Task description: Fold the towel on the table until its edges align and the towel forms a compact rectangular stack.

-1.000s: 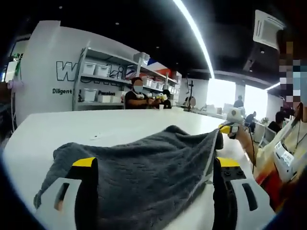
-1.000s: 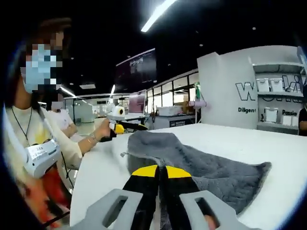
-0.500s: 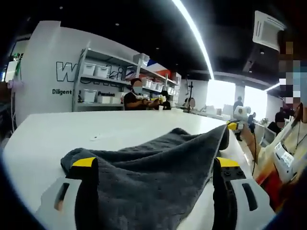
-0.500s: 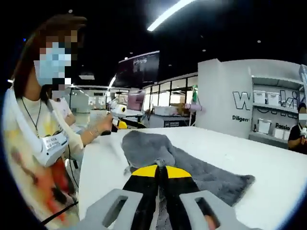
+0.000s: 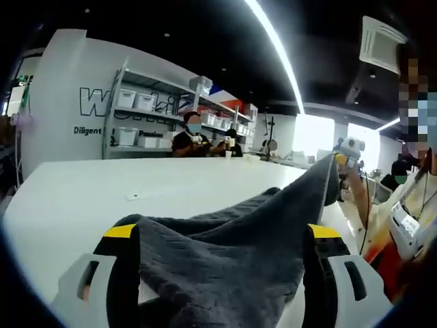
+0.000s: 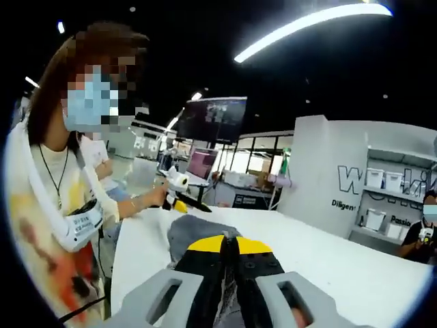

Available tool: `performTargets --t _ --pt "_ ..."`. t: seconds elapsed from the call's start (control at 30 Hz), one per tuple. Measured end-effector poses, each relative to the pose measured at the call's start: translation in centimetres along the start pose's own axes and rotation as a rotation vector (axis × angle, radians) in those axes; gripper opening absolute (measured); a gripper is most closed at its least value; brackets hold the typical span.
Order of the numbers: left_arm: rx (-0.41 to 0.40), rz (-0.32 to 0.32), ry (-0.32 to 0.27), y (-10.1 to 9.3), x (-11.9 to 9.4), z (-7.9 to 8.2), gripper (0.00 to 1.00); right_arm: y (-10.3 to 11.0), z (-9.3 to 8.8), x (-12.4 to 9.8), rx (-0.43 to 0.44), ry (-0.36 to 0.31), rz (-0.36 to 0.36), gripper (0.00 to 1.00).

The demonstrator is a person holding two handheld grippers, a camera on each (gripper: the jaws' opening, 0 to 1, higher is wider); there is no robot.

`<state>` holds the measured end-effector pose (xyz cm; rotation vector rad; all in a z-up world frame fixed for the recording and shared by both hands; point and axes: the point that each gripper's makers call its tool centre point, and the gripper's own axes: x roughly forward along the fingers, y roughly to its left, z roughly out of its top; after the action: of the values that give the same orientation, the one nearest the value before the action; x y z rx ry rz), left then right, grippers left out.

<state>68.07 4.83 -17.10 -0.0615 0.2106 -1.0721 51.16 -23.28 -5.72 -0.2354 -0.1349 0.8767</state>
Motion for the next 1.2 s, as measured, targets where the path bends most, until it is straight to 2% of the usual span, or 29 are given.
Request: performTargets --t 0.3,0.47,0.57,0.7,0.77,0.9,1.03,1.2 --pt "-0.007 -0.001 -0.019 0.0 -0.3 0.5 0.98 -0.2 8.1 1.5 -0.088 -0.148 -0.009 0.0" --pt "-0.009 -0.002 -0.027 -0.1 -0.4 0.6 0.97 0.3 12.7 2.1 -0.109 -0.206 0.028 0.0" --pt "-0.009 -0.003 -0.031 -0.1 -0.6 0.8 0.97 0.6 14.9 2.4 -0.118 -0.225 0.029 0.0" --pt "-0.011 -0.003 -0.038 -0.2 -0.7 0.9 0.97 0.2 16.5 2.4 -0.112 -0.262 0.004 0.0" --pt "-0.014 -0.002 -0.042 -0.1 -0.7 0.9 0.97 -0.5 16.8 2.2 -0.086 -0.277 -0.005 0.0" --pt "-0.019 -0.004 -0.049 -0.2 -0.8 1.0 0.97 -3.1 15.4 2.1 -0.027 -0.255 -0.059 0.0" --pt "-0.017 -0.004 -0.053 -0.2 -1.0 1.2 0.97 -6.2 12.6 2.4 0.078 -0.214 -0.111 0.0" --pt "-0.021 -0.004 -0.058 0.0 -1.1 1.3 0.97 -10.2 9.5 2.7 0.129 -0.172 -0.198 0.0"
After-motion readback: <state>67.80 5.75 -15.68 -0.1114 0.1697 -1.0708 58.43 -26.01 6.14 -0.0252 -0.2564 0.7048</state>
